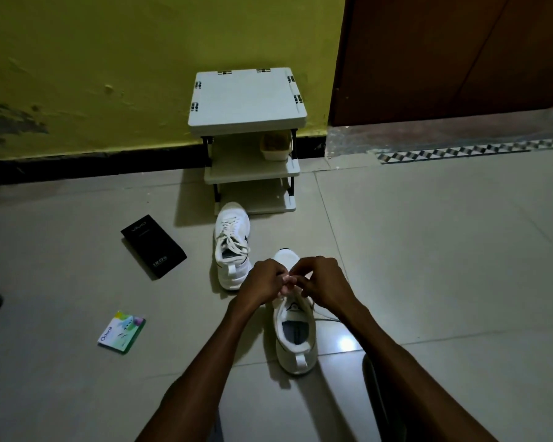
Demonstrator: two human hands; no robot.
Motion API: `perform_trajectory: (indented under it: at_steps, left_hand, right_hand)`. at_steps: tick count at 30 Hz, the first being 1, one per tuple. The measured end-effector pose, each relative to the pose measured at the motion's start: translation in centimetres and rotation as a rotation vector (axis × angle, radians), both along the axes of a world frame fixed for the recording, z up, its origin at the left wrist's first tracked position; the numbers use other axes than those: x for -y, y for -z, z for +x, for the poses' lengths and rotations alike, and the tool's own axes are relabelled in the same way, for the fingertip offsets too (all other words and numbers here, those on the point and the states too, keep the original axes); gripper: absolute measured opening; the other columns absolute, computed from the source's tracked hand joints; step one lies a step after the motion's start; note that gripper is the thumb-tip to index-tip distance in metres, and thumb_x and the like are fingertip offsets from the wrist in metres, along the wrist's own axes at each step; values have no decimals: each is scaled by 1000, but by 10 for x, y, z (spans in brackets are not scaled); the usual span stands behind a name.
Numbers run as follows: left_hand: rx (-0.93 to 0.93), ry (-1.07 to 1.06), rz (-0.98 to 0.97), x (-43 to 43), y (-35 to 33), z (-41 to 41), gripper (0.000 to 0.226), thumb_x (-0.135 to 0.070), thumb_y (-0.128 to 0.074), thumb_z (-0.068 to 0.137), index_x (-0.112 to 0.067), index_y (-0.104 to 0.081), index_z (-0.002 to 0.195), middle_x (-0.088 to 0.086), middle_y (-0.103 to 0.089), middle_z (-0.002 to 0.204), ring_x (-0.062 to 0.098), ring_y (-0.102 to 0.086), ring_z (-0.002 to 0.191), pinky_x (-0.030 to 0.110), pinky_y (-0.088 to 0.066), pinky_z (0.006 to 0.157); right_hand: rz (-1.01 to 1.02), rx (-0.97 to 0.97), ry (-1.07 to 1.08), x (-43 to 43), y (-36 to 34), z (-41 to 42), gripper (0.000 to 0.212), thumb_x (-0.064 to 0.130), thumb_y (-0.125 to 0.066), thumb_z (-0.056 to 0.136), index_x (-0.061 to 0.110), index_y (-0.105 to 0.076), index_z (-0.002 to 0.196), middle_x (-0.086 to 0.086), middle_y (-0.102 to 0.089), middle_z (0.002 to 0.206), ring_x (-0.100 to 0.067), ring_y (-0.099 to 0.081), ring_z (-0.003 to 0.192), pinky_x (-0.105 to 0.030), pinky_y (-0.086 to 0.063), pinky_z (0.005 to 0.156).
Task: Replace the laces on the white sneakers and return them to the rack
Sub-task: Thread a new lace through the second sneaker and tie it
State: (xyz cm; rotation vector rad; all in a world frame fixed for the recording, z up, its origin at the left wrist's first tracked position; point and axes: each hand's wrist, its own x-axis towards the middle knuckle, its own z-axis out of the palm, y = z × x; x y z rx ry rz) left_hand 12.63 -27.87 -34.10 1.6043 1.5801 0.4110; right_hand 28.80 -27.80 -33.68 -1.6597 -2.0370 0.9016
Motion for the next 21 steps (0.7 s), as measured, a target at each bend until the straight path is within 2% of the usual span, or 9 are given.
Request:
perform_trajectory:
  at_steps: [3,5,7,9,12,15,18,21]
  left_hand:
    - [-14,-1,-41,2,6,0,28,-16,-56,95,-17,-66,69,5,-70,68,17,-64,62,32,-55,70]
    - [-144,6,-26,3,9,-2,18,-32,-65,90,-16,-66,82,5,-71,85,19,-65,79,35,-52,75]
    - [-324,53,-31,6,8,-4,38,-46,-74,79,-15,-64,98,3,-67,99,20,-62,93,33,-47,76]
    - [-376,64,-55,9,5,-3,44,-43,-77,74,-10,-66,100,6,-69,101,22,-64,96,35,-51,80]
    - [-266,8,-123,11,8,-3,26,-23,-69,75,1,-72,85,16,-73,86,29,-70,84,40,-55,76]
    - [-110,-79,-176,11,15,-13,21,-14,-62,72,5,-70,78,18,-72,77,22,-68,66,42,-58,73]
    - [38,-153,-242,14,20,-24,20,-13,-59,65,1,-70,73,14,-68,67,21,-62,63,40,-59,74]
    - [109,-157,-274,16,23,-27,9,-6,-62,73,-9,-70,71,9,-64,67,21,-61,65,34,-55,72]
  right_hand:
    - [40,81,-2,2,4,-4,5,18,-70,82,21,-75,82,2,-73,77,-14,-67,70,-31,-57,67]
    - [13,148,7,5,6,-5,5,16,-70,80,19,-74,81,1,-73,80,-16,-68,74,-27,-55,67]
    - [-8,215,24,8,9,-6,6,19,-71,76,21,-72,81,2,-71,81,-17,-67,76,-25,-51,64]
    - [-3,287,-1,11,13,-8,9,23,-71,74,19,-71,83,2,-64,80,-19,-65,78,-23,-44,60]
    - [-1,325,-36,16,18,-13,10,26,-71,75,18,-73,82,2,-61,84,-21,-64,83,-28,-49,64]
    - [-25,348,-27,18,20,-18,15,31,-71,76,22,-75,88,1,-65,97,-22,-64,91,-33,-55,74]
    - [-34,360,-38,18,22,-24,20,32,-69,77,22,-75,93,1,-65,101,-25,-65,92,-33,-55,77]
    - [-2,395,-51,18,22,-28,24,31,-69,78,15,-72,94,-2,-65,99,-25,-65,90,-29,-50,71]
